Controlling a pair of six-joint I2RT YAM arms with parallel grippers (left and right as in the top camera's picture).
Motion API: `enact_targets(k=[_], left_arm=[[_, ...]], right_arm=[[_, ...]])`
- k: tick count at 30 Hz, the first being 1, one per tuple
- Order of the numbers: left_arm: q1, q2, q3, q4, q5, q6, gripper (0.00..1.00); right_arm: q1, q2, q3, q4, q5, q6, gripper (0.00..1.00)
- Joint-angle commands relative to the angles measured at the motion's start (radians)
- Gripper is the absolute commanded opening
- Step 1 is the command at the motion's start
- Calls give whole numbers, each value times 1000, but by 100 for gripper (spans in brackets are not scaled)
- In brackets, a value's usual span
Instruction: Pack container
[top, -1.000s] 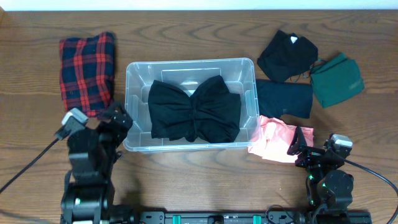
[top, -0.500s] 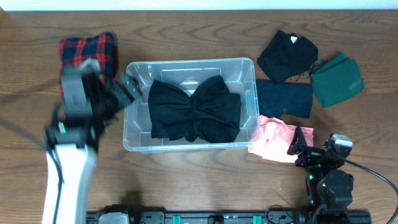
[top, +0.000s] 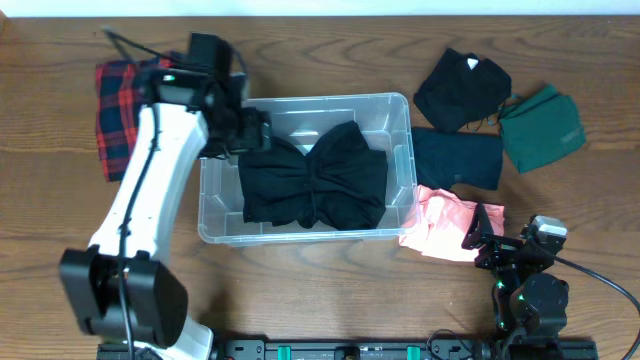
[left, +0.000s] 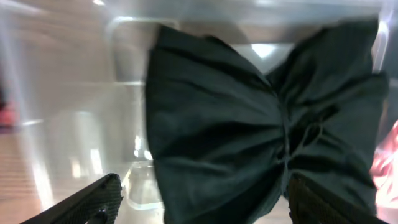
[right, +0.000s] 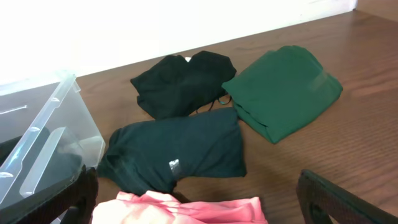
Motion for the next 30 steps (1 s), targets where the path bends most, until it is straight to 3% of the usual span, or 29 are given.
enact_targets(k=[1, 5, 12, 15, 17, 25, 28, 30], left_arm=[[-33, 61, -26, 6, 5, 55, 80], [-58, 164, -38, 0, 6, 47, 50], [-62, 369, -85, 41, 5, 8, 45], [-61, 452, -86, 80, 5, 8, 31], [-55, 459, -81, 79, 5, -5, 28], [-3, 269, 127, -45, 5, -46, 30], [31, 128, 254, -85, -52, -45, 42], [60, 42, 302, -90, -162, -45, 57]], right_arm=[[-5, -2, -3, -1, -4, 9, 99], [-5, -2, -3, -1, -4, 9, 99], [-5, -2, -3, -1, -4, 9, 99], [-5, -2, -3, -1, -4, 9, 99], [-5, -2, -3, -1, -4, 9, 99], [-5, -2, -3, -1, -4, 9, 99], [-5, -2, -3, -1, -4, 9, 99], [-5, -2, -3, -1, -4, 9, 99]])
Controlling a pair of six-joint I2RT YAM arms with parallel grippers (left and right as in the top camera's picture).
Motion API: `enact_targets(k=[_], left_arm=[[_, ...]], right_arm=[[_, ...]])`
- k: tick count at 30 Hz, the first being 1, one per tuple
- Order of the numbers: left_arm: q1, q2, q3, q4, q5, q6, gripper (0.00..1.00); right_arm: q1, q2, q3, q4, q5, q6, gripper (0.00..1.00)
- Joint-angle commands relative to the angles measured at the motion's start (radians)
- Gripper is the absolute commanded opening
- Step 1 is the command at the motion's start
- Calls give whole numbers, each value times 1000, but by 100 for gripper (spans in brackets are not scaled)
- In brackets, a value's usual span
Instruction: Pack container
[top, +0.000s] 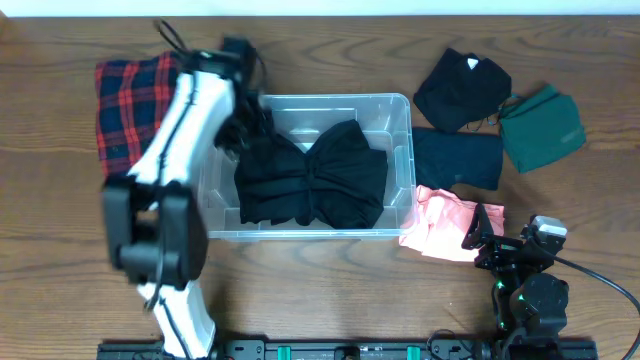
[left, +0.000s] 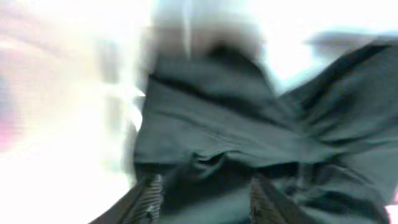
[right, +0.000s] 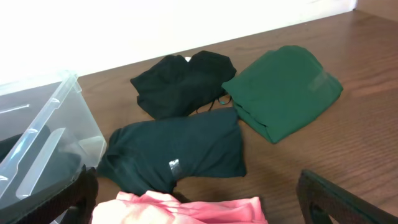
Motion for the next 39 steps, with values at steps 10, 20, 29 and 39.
enact_targets(k=[10, 20, 29, 39], left_arm=[[594, -393, 122, 65, -161, 18, 81], [993, -16, 117, 141, 474, 261, 86], [972, 298, 117, 280, 626, 303, 90], [876, 465, 117, 454, 630, 300, 90]], right_arm=[[-5, -2, -3, 0, -4, 9, 99], [-5, -2, -3, 0, -4, 9, 99], [-5, -2, -3, 0, -4, 9, 99], [-5, -2, -3, 0, -4, 9, 99]])
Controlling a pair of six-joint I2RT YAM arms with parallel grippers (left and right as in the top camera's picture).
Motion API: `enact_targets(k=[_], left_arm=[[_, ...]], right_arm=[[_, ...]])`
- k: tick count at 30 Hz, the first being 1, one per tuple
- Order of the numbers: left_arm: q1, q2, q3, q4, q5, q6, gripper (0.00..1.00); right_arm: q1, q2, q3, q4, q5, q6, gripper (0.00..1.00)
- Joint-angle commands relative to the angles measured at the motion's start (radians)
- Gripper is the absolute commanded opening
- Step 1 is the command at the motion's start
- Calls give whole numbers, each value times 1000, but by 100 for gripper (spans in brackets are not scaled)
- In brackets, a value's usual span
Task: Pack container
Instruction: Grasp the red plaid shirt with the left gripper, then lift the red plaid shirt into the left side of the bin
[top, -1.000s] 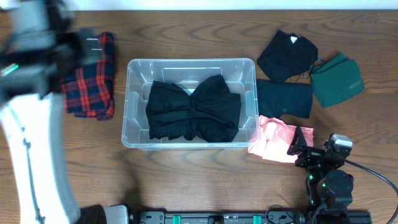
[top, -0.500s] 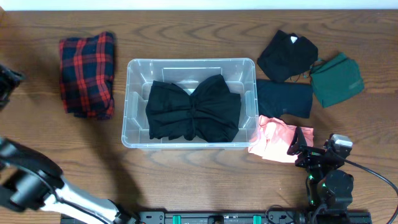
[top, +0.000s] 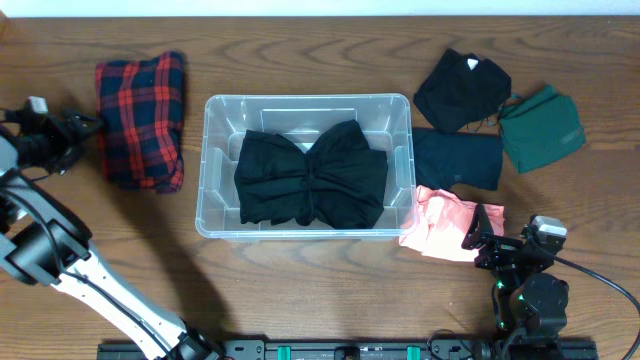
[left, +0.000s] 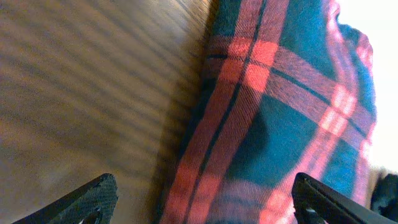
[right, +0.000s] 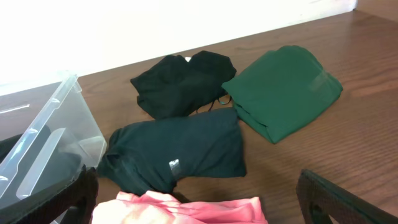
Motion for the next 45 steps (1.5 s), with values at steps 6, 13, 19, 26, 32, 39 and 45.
enact_targets(k=[6, 13, 19, 26, 32, 39, 45], left_arm=[[-114, 83, -3, 23, 28, 13, 90], [-159, 83, -7, 29, -11, 14, 59], [-158, 79, -7, 26, -15, 18, 20], [-145, -15, 40, -93, -14, 17, 6], [-155, -248, 71, -205, -13, 14, 6], [-212, -576, 71, -316, 13, -40, 6], [-363, -811, 71, -303, 83, -78, 6]], right_arm=[[-5, -2, -3, 0, -4, 9, 99], [-5, -2, -3, 0, -4, 9, 99], [-5, -2, -3, 0, -4, 9, 99], [-5, -2, -3, 0, -4, 9, 99], [-5, -2, -3, 0, -4, 9, 99], [-5, -2, -3, 0, -4, 9, 99], [-5, -2, -3, 0, -4, 9, 99]])
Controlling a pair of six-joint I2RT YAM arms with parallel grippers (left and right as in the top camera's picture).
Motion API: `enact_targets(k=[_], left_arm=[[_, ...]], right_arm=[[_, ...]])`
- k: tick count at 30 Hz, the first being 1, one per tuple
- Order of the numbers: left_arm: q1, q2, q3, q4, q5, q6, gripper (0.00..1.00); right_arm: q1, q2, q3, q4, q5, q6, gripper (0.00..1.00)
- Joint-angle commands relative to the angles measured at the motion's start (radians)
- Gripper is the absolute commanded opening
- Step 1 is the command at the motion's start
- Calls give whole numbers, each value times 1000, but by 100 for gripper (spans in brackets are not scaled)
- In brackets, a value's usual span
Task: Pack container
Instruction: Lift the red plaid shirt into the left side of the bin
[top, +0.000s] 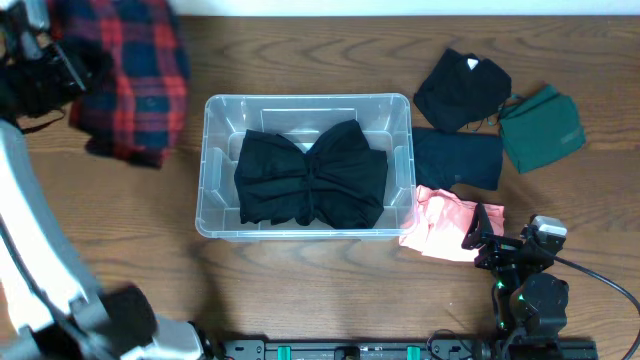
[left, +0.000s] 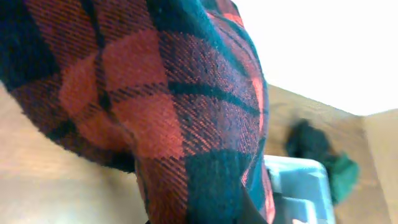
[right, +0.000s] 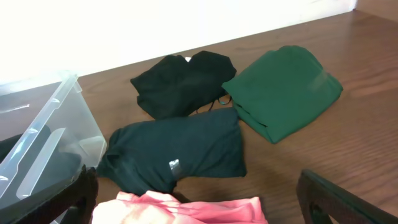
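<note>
A red plaid cloth (top: 135, 85) hangs raised above the table's far left corner, blurred in the overhead view. My left gripper (top: 58, 66) is shut on it. The cloth (left: 174, 112) fills the left wrist view and hides the fingers. The clear plastic container (top: 405, 150) stands mid-table with a black garment (top: 312, 180) spread inside; its corner (left: 298, 183) shows below the cloth. My right gripper (top: 497, 243) rests open at the front right, over the pink garment's edge, holding nothing.
Right of the container lie a black garment (top: 462, 90), a green one (top: 542, 125), a dark teal one (top: 458, 158) and a pink one (top: 450, 225). The same pile shows ahead of the right gripper (right: 196, 186).
The plaid cloth lay folded on the table with my left gripper open beside it. Now the gripper holds it raised off the table. The right arm has not moved.
My left gripper was open over the container's left side above the black garment, then low at that garment's left edge. Then it was out at the far left, open beside the plaid cloth. Now it holds that cloth in the air.
</note>
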Motion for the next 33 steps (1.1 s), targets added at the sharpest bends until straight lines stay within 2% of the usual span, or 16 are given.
enact_targets(k=[1, 6, 10, 14, 18, 25, 28, 33], left_arm=[[-104, -87, 18, 6, 67, -49, 6], [-323, -117, 15, 30, -7, -107, 6], [-494, -95, -53, 61, -229, -297, 6], [-609, -83, -193, 78, -438, -485, 6], [-657, -83, -394, 92, -581, -607, 6], [-653, -83, -805, 242, -589, -767, 6], [-653, -83, -882, 271, -588, -824, 6], [-654, -83, -889, 230, -645, -805, 6]], right_arm=[[-5, -2, -3, -1, -4, 9, 99], [-5, -2, -3, -1, -4, 9, 99], [-5, -2, -3, -1, -4, 9, 99], [-5, -2, -3, -1, -4, 9, 99], [-5, -2, -3, -1, -4, 9, 99], [-5, -2, -3, -1, -4, 9, 99], [-5, -2, -3, -1, -4, 9, 99], [-5, -2, -3, -1, -4, 9, 99]])
